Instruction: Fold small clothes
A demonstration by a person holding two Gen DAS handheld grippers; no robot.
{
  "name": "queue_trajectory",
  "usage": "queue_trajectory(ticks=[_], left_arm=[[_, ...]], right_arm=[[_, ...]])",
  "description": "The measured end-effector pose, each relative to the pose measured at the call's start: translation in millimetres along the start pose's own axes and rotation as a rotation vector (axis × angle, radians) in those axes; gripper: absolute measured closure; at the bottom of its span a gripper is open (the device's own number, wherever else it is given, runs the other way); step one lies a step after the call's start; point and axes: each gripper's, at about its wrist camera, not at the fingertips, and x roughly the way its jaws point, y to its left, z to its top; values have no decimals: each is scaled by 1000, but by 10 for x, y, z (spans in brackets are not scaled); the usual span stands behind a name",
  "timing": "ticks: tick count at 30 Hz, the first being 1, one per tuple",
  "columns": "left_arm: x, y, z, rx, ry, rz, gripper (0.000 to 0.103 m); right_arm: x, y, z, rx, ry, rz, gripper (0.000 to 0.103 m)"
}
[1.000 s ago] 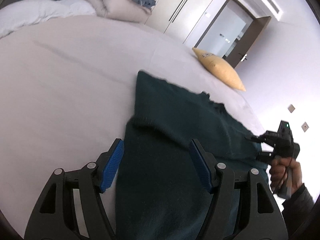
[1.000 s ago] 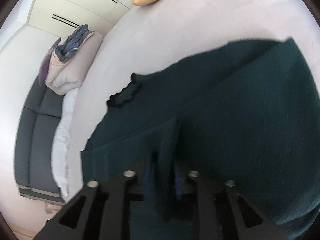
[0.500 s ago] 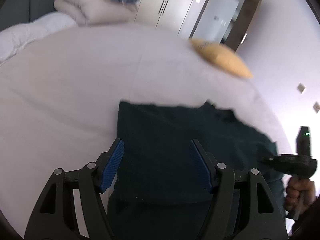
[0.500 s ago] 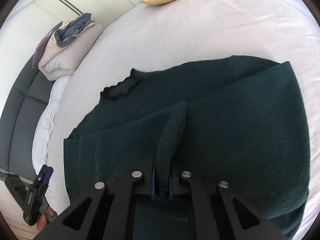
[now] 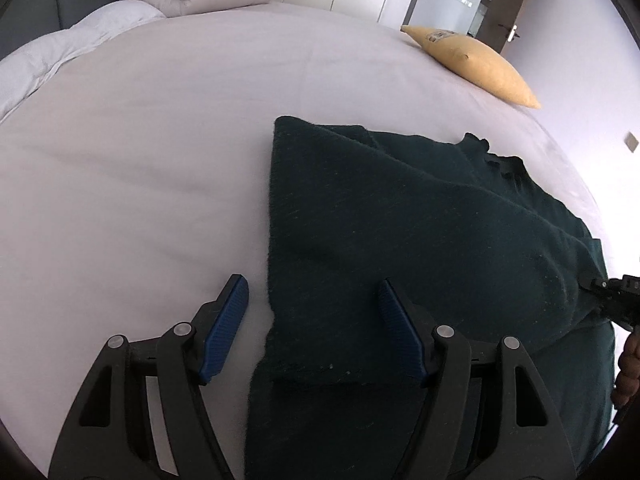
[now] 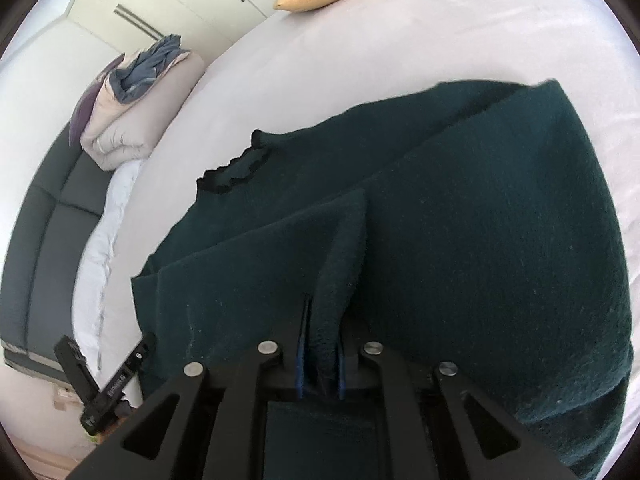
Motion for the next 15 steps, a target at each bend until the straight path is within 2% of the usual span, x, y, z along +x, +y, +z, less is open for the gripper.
queue_trajectory(ticks=[2, 3, 5, 6, 7, 9, 11, 12, 15], left_arm=[[-41, 36, -45, -8, 0, 10, 35], [-63, 55, -56, -8, 3, 17, 35], [-160, 120, -71, -20, -5, 48, 35], [-223, 171, -69, -31, -22, 79, 35], [-282, 239, -62, -54, -35, 96, 35], [-398, 400, -23, -126, -69, 98, 35], [-540, 492, 63, -174, -119, 51, 35], [-584, 470, 114, -170, -135, 37, 35], [-600, 247, 291, -97, -150, -27, 35]], right_arm=[[-90, 8, -28, -2, -19, -48, 88], [-175, 16, -40, 0, -44, -103, 86], [-317, 39, -40, 9, -105, -196, 70], [-439, 66, -28, 14, -161, -251, 67], [-511, 97, -18, 9, -195, -255, 67], [-615, 220, 13, -20, -245, -201, 67], [-588, 371, 19, -73, -247, -121, 65], [-519, 460, 17, -106, -235, -60, 65], [-254, 603, -1, -157, -182, 18, 64]])
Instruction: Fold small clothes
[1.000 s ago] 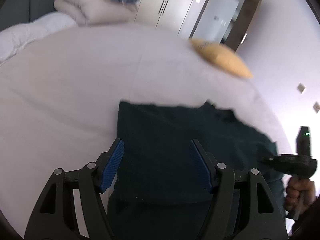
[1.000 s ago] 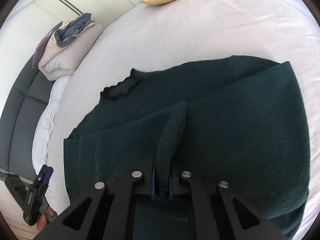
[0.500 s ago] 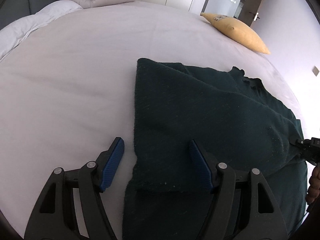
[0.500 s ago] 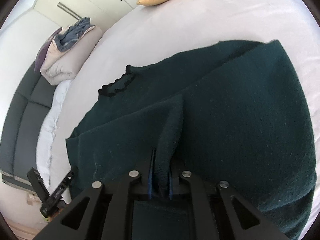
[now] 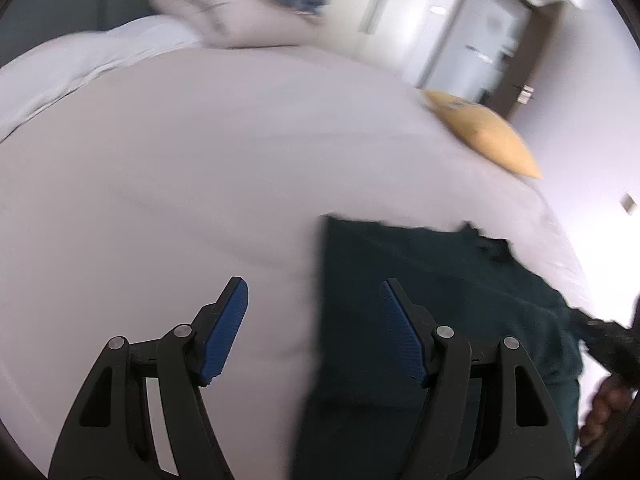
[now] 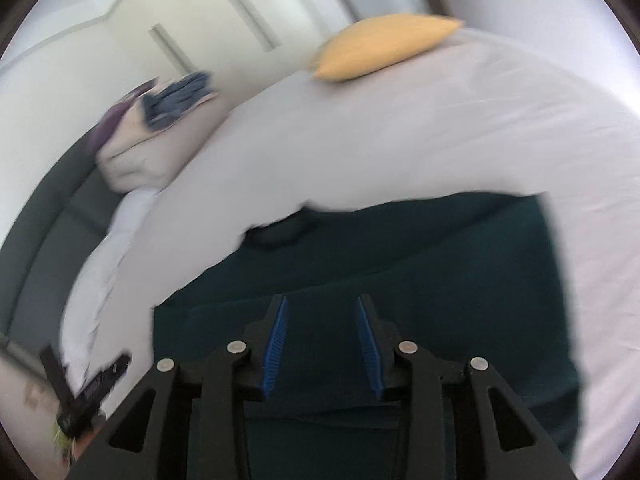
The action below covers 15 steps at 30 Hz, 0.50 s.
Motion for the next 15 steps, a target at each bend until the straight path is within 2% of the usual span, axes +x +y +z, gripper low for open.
queue_trajectory(ticks=[1, 2, 3, 4, 5, 6, 7, 9, 11, 12, 13, 15], left_arm=[[75, -103, 11, 40, 19, 2, 35], [168, -182, -2, 82, 44, 18, 35], [275, -227, -47, 111, 65, 37, 35], [417, -268, -133, 130, 95, 64, 35], [532, -246, -217, 141, 141, 88, 35], [579, -178, -315, 132, 161, 76, 35], [515, -144, -350, 129, 134, 61, 35], [391, -144, -423, 170, 142, 88, 35], [260, -162, -534, 231, 169, 95, 35], [177, -155, -571, 243, 172, 90, 35], [72, -128, -602, 242, 171, 81, 35], [-228, 25, -711, 187, 178, 19, 35]], right_arm=[[80, 4, -20, 0, 13, 19, 57], [195, -38, -51, 15, 40, 38, 44], [334, -137, -97, 49, 90, 24, 40], [386, -223, -135, 75, 97, 24, 46], [352, -298, -172, 85, 61, 53, 50], [304, -359, -195, 91, 48, 90, 50], [256, -414, -211, 101, 52, 98, 51], [113, -512, -273, 106, 44, 100, 51], [-59, -596, -369, 103, 30, 60, 51], [-170, -677, -430, 120, 31, -3, 50], [-284, -743, -492, 138, 29, -23, 54], [-593, -812, -640, 176, 10, -43, 50]])
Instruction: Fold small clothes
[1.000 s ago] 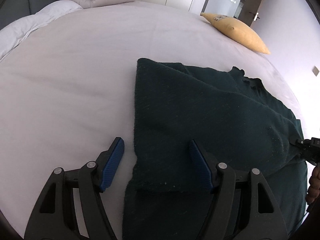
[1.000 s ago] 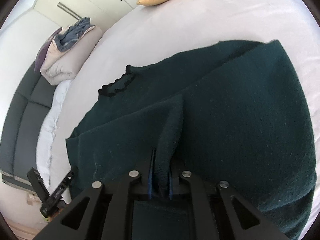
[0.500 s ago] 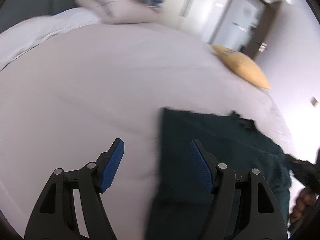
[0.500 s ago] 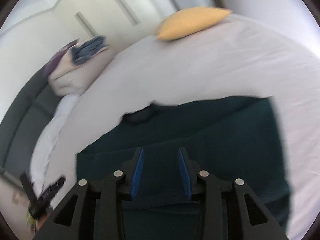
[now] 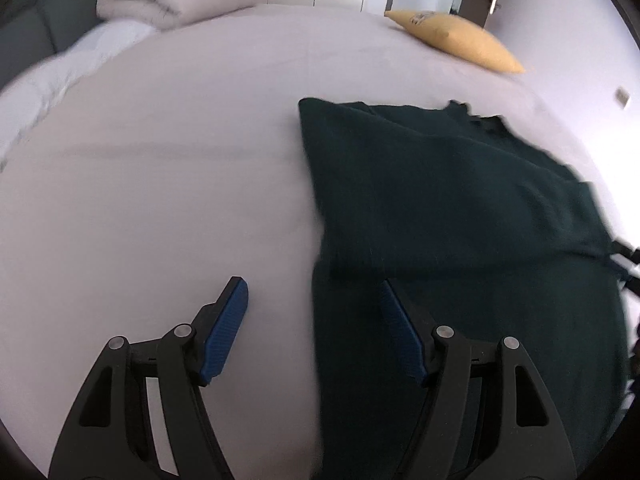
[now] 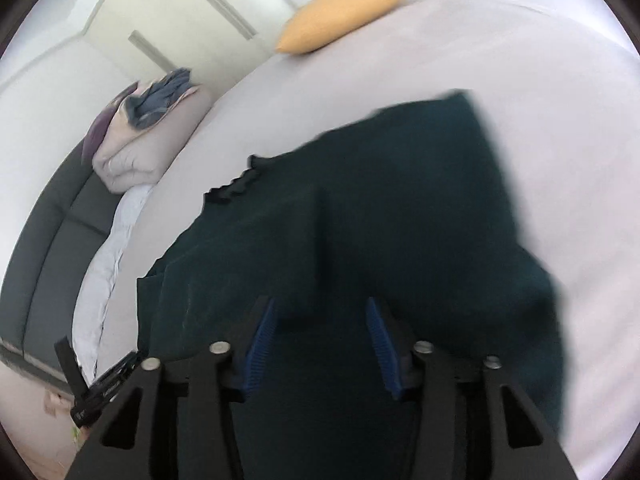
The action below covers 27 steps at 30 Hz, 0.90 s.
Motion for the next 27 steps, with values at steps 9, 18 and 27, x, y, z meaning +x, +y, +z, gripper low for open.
queue_trajectory(ticks=[9, 18, 27], left_arm=[[-796, 336, -1134, -168, 50, -205, 24], [-943, 187, -1520, -150, 108, -319, 19], [-968, 156, -1699, -99, 183, -379, 19]], right_arm=[[-1106, -64, -928, -103, -34, -25, 33], [-1500, -470, -1377, 0, 7, -38, 31], [-1537, -596, -1531, 36, 35, -14, 31]])
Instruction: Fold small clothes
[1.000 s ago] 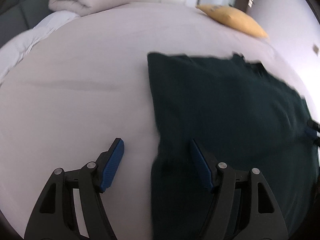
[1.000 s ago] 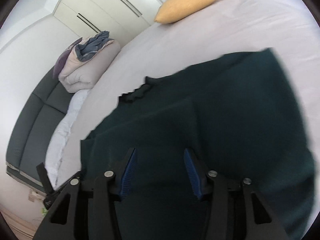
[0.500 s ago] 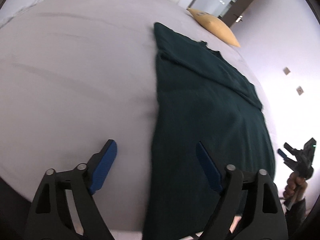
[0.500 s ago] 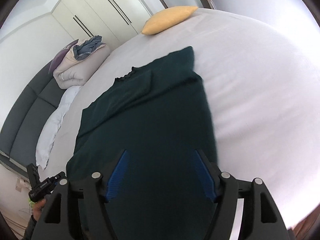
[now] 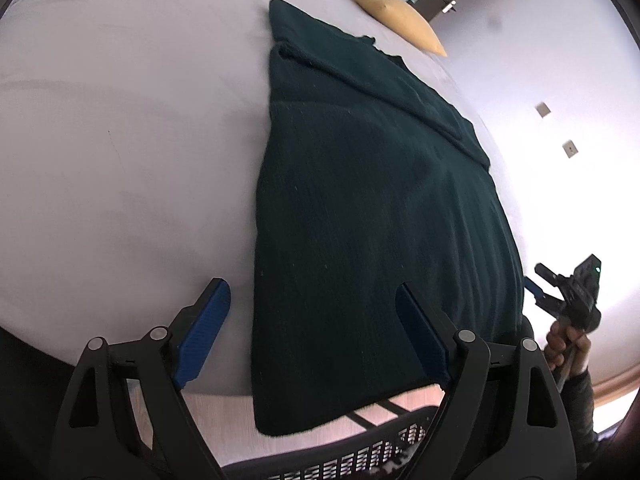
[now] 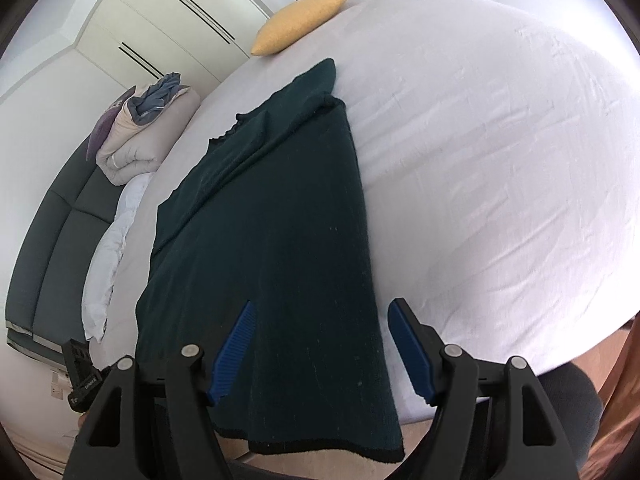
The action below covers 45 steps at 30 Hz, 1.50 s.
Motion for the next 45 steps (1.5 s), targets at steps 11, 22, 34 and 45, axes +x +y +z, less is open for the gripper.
queue_trajectory(ticks=[11, 22, 34, 45], left_arm=[[82, -77, -140, 16, 77, -75, 19], [106, 209, -63, -87, 82, -212, 48], [231, 90, -69, -49, 128, -204, 78], [280, 71, -98, -61, 121, -200, 93]], right_arm=[[8, -33, -105, 4, 32, 39, 30], [-34, -122, -161, 17, 74, 63, 30], [14, -216, -164, 10, 209, -8, 30], [72, -308, -274, 24, 304, 36, 64]])
